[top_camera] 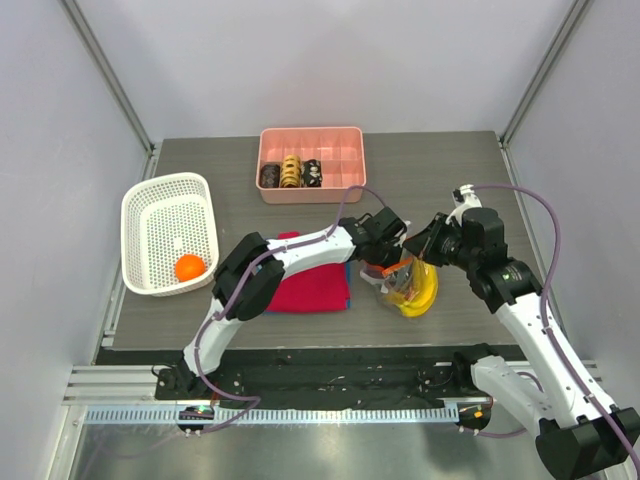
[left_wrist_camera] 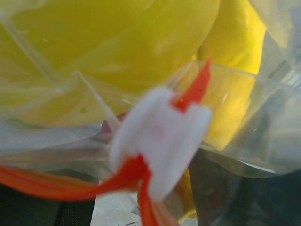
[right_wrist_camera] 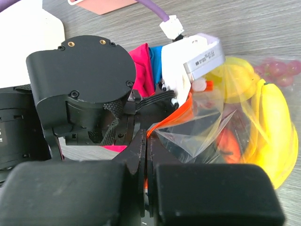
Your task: Open the zip-top bag and remove the fake food
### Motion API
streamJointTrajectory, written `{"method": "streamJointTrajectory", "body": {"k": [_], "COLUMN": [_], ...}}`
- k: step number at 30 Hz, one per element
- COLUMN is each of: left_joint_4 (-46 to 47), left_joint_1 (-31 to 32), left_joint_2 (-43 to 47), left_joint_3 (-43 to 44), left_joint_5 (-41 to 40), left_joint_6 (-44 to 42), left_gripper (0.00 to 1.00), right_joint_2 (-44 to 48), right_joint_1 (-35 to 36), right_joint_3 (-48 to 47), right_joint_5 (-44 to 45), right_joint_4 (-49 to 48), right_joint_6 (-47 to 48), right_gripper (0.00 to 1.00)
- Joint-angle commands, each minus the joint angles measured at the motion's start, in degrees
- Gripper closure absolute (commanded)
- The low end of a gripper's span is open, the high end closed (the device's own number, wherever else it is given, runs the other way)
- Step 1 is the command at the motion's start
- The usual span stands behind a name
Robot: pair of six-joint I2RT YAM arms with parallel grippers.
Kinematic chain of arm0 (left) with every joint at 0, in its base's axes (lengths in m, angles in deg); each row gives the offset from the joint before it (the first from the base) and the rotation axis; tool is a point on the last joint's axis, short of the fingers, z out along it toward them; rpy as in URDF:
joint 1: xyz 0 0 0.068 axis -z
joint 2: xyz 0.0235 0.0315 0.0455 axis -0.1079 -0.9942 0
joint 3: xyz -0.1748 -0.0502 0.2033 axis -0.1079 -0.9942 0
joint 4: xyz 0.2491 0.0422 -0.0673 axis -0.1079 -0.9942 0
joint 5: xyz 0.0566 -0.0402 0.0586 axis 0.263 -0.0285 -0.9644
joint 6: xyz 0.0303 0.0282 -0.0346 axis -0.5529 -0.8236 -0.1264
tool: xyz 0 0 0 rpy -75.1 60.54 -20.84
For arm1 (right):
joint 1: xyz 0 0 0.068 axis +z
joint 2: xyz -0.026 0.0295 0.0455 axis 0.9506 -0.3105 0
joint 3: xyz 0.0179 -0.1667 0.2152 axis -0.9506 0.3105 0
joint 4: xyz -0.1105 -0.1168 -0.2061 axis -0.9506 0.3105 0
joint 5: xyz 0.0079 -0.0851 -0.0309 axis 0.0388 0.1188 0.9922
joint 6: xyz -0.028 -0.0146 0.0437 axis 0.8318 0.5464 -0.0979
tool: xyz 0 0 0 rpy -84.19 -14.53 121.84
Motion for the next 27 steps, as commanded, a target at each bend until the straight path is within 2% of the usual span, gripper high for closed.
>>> {"method": "streamJointTrajectory", "body": {"k": [1, 3, 4, 9, 14, 17, 22, 27], "left_joint_4": [4.1, 2.8, 1.7, -2.9, -4.9, -1.1, 2.2, -2.0], "left_joint_1": [-0.1, -0.2, -0.3, -2.3, -5.4, -7.9, -9.1, -10.1], "left_joint_2": [-3.3, -3.5, -2.9, 1.3, 6.6, 8.0, 8.1, 5.8], "left_joint_3": [-2.2, -1.1, -0.6, 1.9, 3.4, 2.9, 7.2, 15.1], "left_joint_5": [-4.9, -5.3, -5.6, -3.6, 2.9, 11.0, 15.1, 16.8], "left_joint_6": [2.3, 1.6, 0.3, -2.6, -2.1, 3.3, 13.1, 21.2], "left_gripper": [0.46, 0.6, 0.71, 0.99, 1.0, 1.0, 1.0, 1.0], "right_joint_2": [1.0, 1.4, 1.6, 5.0, 7.3, 8.5, 8.9, 7.9], "right_joint_1": [0.1, 0.1, 0.1, 0.2, 0.1, 0.1, 0.1, 0.1], "right_joint_3": [-0.5, -1.0, -1.2, -2.4, -2.9, -3.1, -2.9, -4.5], "right_joint_5": [-0.5, -0.4, -0.2, 3.2, 7.8, 7.6, 3.3, 5.1], "right_joint_4": [-0.5, 0.6, 1.1, 4.6, 8.7, 9.1, 8.8, 10.2], "right_joint_6": [-0.1, 0.4, 0.8, 5.0, 7.2, 9.2, 12.1, 14.4], "right_gripper": [0.99, 0.99, 0.99, 0.99, 0.99, 0.99, 0.99, 0.99]}}
